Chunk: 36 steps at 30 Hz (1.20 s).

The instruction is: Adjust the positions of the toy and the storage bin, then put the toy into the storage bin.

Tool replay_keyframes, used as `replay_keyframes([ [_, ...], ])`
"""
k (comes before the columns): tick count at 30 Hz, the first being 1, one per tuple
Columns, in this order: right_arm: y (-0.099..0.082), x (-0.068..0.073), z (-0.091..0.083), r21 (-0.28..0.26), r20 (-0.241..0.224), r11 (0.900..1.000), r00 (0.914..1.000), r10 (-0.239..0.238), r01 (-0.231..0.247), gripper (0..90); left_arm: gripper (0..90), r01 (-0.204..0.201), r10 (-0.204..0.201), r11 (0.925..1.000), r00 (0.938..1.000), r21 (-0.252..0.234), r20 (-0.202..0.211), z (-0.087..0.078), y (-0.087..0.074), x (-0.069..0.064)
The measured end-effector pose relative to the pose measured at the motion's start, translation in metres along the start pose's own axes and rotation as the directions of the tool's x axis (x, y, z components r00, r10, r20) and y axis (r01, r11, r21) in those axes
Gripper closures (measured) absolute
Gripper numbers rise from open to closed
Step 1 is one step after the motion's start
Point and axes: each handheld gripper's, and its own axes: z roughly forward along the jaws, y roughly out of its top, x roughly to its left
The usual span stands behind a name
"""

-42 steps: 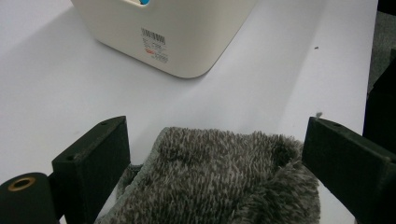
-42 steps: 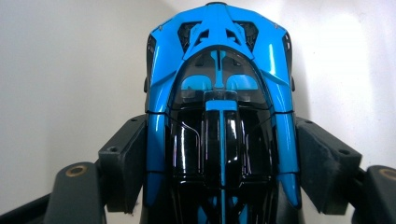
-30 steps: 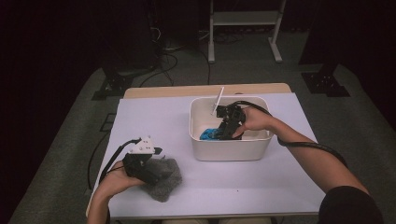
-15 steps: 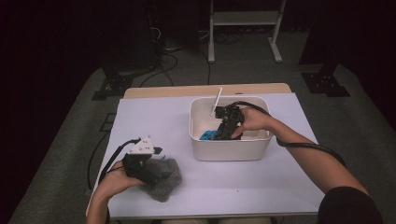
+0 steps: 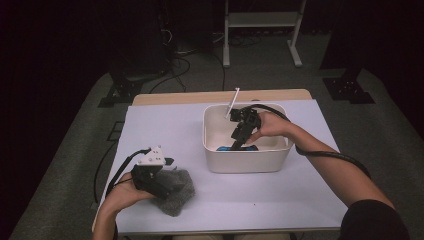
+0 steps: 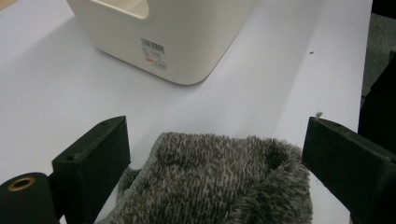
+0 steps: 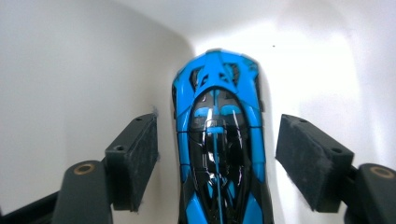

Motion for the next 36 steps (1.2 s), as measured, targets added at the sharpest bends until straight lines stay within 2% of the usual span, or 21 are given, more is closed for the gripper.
replay_keyframes([
  [12,-0.003,0.009,-0.009,-0.034,0.011,0.9994,0.9999,-0.005,0.005,26.3,7.2,0.005,-0.005,1.0000,1.0000,0.001,0.006,0.001,-0.002,0.000],
  [19,-0.004,0.009,-0.013,-0.040,0.008,0.9992,1.0000,0.000,0.001,26.0,7.2,0.000,0.000,1.0000,0.9999,-0.006,0.013,0.002,0.001,0.001],
  [25,-0.006,0.013,-0.025,-0.058,0.027,0.9983,0.9996,-0.002,0.003,25.3,7.2,-0.007,0.007,1.0000,0.9999,-0.006,0.008,0.002,0.003,0.001],
  [36,-0.021,0.031,-0.052,-0.109,0.072,0.9941,0.9974,0.006,0.002,24.8,7.2,-0.008,0.008,0.9999,1.0000,-0.014,0.004,0.001,0.003,0.000],
])
